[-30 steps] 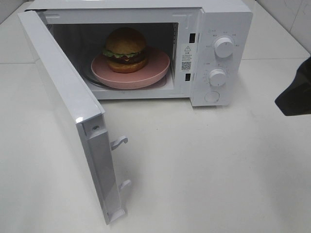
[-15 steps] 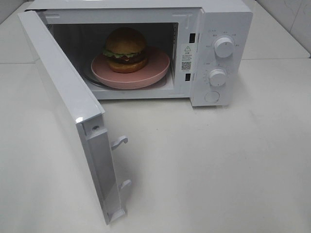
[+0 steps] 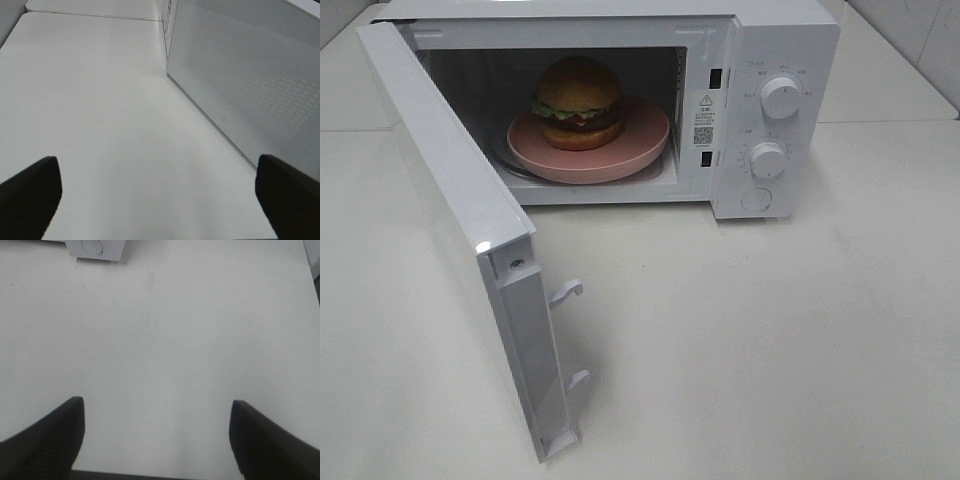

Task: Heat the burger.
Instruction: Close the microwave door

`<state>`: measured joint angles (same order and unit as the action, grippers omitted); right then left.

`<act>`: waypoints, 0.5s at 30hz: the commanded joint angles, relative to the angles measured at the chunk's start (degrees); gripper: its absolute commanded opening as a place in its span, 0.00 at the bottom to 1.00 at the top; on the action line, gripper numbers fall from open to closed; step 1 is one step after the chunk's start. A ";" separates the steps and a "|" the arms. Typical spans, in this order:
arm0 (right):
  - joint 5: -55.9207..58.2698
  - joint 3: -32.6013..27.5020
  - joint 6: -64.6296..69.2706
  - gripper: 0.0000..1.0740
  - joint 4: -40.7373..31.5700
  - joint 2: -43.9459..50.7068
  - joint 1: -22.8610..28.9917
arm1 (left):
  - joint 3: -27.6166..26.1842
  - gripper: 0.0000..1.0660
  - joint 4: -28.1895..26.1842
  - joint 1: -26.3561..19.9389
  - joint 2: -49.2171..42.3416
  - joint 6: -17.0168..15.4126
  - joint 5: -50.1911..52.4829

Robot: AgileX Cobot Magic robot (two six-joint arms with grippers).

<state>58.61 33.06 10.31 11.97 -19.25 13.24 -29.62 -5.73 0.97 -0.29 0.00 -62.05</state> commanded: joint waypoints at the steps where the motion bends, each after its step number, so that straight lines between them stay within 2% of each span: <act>1: -1.09 -2.29 0.29 0.71 -0.11 5.10 -1.95 | 0.11 0.92 -0.06 0.06 -0.97 0.00 0.86; 5: -1.26 -3.67 0.34 0.71 -0.23 11.63 -4.53 | 0.11 0.92 -0.06 0.06 -0.97 0.00 0.86; 9: -1.95 -3.95 1.38 0.71 -0.17 14.90 -5.16 | 0.11 0.92 -0.06 0.06 -0.97 0.00 0.86; 11: -3.27 -4.81 2.75 0.71 -0.40 19.65 -5.21 | 0.11 0.92 -0.06 0.06 -0.97 0.00 0.86; 15: -3.27 -4.81 2.86 0.71 -0.23 20.97 -6.36 | 0.11 0.92 -0.06 0.06 -0.97 0.00 0.86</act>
<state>56.09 28.42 12.38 11.80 0.17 7.56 -29.62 -5.73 0.97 -0.29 0.00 -62.05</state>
